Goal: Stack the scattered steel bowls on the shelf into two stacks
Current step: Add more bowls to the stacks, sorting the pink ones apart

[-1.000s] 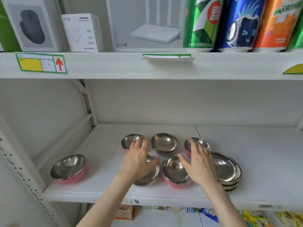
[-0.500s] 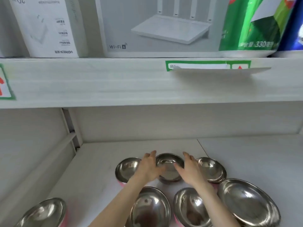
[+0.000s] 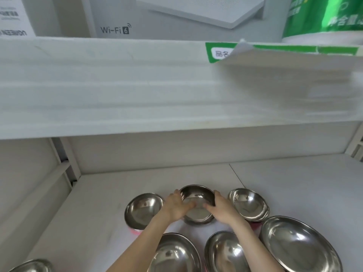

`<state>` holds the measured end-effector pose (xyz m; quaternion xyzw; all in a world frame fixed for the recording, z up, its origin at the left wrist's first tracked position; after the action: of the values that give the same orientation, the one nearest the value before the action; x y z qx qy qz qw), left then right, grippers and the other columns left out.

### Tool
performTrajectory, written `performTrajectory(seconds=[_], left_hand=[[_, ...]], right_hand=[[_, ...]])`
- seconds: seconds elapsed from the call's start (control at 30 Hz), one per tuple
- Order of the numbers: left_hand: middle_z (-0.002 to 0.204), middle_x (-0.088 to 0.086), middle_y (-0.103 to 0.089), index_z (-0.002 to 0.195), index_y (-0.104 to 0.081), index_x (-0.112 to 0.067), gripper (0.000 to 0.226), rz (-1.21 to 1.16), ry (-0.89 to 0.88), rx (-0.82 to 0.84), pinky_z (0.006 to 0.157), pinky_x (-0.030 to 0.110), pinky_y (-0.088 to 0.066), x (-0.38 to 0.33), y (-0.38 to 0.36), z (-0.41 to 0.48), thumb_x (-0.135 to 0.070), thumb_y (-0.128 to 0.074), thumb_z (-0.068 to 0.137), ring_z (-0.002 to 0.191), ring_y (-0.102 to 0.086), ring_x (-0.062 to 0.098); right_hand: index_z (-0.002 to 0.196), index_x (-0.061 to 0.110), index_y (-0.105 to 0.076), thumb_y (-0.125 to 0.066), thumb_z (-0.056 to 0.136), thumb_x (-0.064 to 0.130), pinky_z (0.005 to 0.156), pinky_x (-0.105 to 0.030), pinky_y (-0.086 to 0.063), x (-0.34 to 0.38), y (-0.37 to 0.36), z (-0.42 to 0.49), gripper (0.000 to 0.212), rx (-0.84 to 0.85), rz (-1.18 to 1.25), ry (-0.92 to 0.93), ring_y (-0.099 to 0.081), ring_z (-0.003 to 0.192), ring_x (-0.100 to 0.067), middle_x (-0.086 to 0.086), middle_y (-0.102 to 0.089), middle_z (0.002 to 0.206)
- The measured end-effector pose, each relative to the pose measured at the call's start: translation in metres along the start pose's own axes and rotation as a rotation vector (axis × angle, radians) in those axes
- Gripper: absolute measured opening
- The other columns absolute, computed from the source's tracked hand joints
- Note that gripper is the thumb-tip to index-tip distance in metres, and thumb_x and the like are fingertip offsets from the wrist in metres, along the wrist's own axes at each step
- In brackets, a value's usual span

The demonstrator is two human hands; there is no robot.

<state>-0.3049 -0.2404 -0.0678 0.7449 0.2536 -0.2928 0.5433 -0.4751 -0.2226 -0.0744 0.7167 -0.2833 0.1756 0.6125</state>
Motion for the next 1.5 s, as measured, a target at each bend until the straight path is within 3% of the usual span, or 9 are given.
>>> performTrajectory(seconds=[0.33, 0.5, 0.63, 0.83, 0.97, 1.17, 1.3, 1.4, 1.5], left_hand=[[0.116, 0.011, -0.060, 0.114, -0.053, -0.009, 0.055, -0.059, -0.032, -0.015, 0.090, 0.045, -0.053, 0.001, 0.007, -0.012, -0.048, -0.065, 0.077, 0.107, -0.059, 0.027], [0.121, 0.006, -0.058, 0.126, -0.048, -0.011, 0.053, -0.122, -0.079, -0.032, 0.093, 0.041, -0.052, -0.008, 0.014, -0.028, -0.039, -0.065, 0.084, 0.109, -0.058, 0.024], [0.102, 0.003, -0.063, 0.103, -0.055, -0.015, 0.031, -0.196, -0.118, -0.058, 0.086, 0.043, -0.056, -0.015, 0.024, -0.035, -0.037, -0.066, 0.083, 0.093, -0.062, 0.020], [0.101, 0.009, -0.069, 0.106, -0.061, -0.020, 0.038, -0.331, -0.168, -0.060, 0.076, 0.048, -0.060, -0.034, 0.036, -0.050, -0.040, -0.068, 0.074, 0.091, -0.069, 0.026], [0.107, 0.001, -0.067, 0.103, -0.062, -0.026, 0.027, -0.430, -0.195, -0.062, 0.080, 0.042, -0.060, -0.053, 0.037, -0.062, -0.031, -0.073, 0.079, 0.095, -0.068, 0.024], [0.109, -0.015, -0.060, 0.106, -0.057, -0.033, 0.030, -0.573, -0.258, -0.078, 0.079, 0.031, -0.060, -0.098, 0.021, -0.099, -0.026, -0.074, 0.082, 0.096, -0.067, 0.015], [0.107, -0.015, -0.063, 0.108, -0.058, -0.034, 0.034, -0.614, -0.276, -0.079, 0.081, 0.033, -0.060, -0.123, 0.000, -0.120, -0.028, -0.076, 0.080, 0.096, -0.068, 0.015], [0.105, -0.017, -0.061, 0.120, -0.049, -0.031, 0.050, -0.605, -0.279, -0.066, 0.077, 0.028, -0.060, -0.146, -0.023, -0.135, -0.027, -0.077, 0.079, 0.092, -0.067, 0.008], [0.097, -0.018, -0.063, 0.105, -0.053, -0.032, 0.039, -0.593, -0.301, -0.030, 0.072, 0.027, -0.058, -0.165, -0.055, -0.145, -0.019, -0.078, 0.079, 0.082, -0.067, 0.004]], right_hand=[[0.146, 0.005, -0.024, -0.057, 0.091, 0.034, 0.098, -0.025, -0.036, -0.001, 0.004, -0.007, 0.070, -0.038, 0.054, 0.026, -0.047, 0.128, -0.026, -0.012, -0.049, 0.140], [0.148, 0.007, -0.021, -0.055, 0.092, 0.034, 0.102, -0.026, -0.033, 0.005, 0.011, -0.014, 0.071, -0.048, 0.080, 0.046, -0.042, 0.133, -0.025, -0.011, -0.044, 0.146], [0.147, 0.008, -0.025, -0.056, 0.092, 0.034, 0.102, -0.028, -0.035, 0.013, 0.026, -0.023, 0.069, -0.076, 0.103, 0.078, -0.045, 0.130, -0.025, -0.010, -0.046, 0.143], [0.145, 0.011, -0.031, -0.058, 0.089, 0.039, 0.106, -0.030, -0.034, 0.022, 0.057, -0.039, 0.069, -0.146, 0.117, 0.157, -0.042, 0.133, -0.023, -0.008, -0.045, 0.146], [0.148, 0.010, -0.025, -0.056, 0.091, 0.039, 0.110, -0.029, -0.027, 0.023, 0.084, -0.052, 0.072, -0.149, 0.126, 0.219, -0.034, 0.138, -0.022, -0.007, -0.036, 0.151], [0.138, 0.013, -0.043, -0.059, 0.090, 0.033, 0.094, -0.022, -0.034, 0.010, 0.133, -0.082, 0.054, -0.169, 0.146, 0.290, -0.049, 0.125, -0.023, -0.005, -0.057, 0.131], [0.139, 0.012, -0.042, -0.059, 0.090, 0.032, 0.091, -0.018, -0.031, -0.008, 0.161, -0.105, 0.056, -0.192, 0.158, 0.327, -0.049, 0.125, -0.022, -0.005, -0.056, 0.133], [0.142, 0.013, -0.039, -0.060, 0.088, 0.039, 0.103, -0.024, -0.034, -0.039, 0.179, -0.123, 0.064, -0.208, 0.196, 0.315, -0.047, 0.128, -0.019, -0.003, -0.053, 0.138], [0.143, 0.014, -0.038, -0.062, 0.086, 0.041, 0.109, -0.030, -0.033, -0.075, 0.191, -0.137, 0.068, -0.226, 0.226, 0.275, -0.045, 0.131, -0.017, -0.001, -0.051, 0.141]])
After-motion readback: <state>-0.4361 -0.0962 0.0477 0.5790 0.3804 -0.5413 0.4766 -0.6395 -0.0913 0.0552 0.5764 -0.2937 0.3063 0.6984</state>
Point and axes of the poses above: each hand's wrist, its own z-axis towards the middle knuckle, its own y-axis out of the back of the hand, x = y × z, the point moved 7 cm from there along z, towards the middle knuckle
